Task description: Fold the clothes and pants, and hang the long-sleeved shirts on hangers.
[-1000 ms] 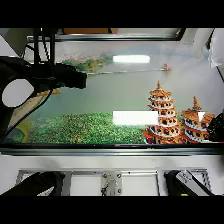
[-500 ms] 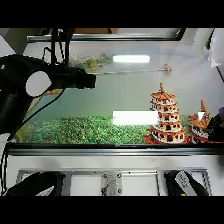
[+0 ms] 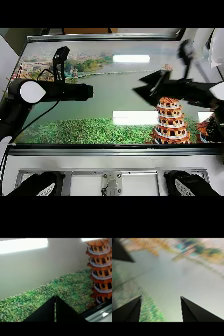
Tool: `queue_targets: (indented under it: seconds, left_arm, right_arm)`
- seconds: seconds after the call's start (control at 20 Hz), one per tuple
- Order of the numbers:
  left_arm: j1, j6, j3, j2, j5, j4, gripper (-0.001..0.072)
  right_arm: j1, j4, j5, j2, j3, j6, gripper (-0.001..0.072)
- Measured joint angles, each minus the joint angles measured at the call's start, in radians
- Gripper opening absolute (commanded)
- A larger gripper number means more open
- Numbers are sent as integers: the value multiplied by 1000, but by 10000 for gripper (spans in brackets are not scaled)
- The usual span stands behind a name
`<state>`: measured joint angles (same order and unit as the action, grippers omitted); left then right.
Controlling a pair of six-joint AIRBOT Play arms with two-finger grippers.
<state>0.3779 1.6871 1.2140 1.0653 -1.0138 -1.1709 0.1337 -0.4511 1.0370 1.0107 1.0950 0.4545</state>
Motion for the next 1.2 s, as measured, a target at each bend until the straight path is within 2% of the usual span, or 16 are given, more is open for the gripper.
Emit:
queue_targets:
  seconds: [0.3, 0.35, 0.45, 1.2]
  left_arm:
    - [-18, -32, -140, -79, 83, 101, 19]
    - [-18, -33, -147, -90, 87, 107, 18]
    - [-19, -36, -155, -109, 93, 115, 19]
    - [-19, -39, -163, -141, 101, 125, 18]
  right_arm:
    - [211, -54, 8, 86, -32, 6, 508]
    - [221, -55, 11, 94, -33, 7, 464]
    - [235, -59, 15, 105, -35, 6, 35]
    - [248, -62, 18, 116, -36, 6, 22]
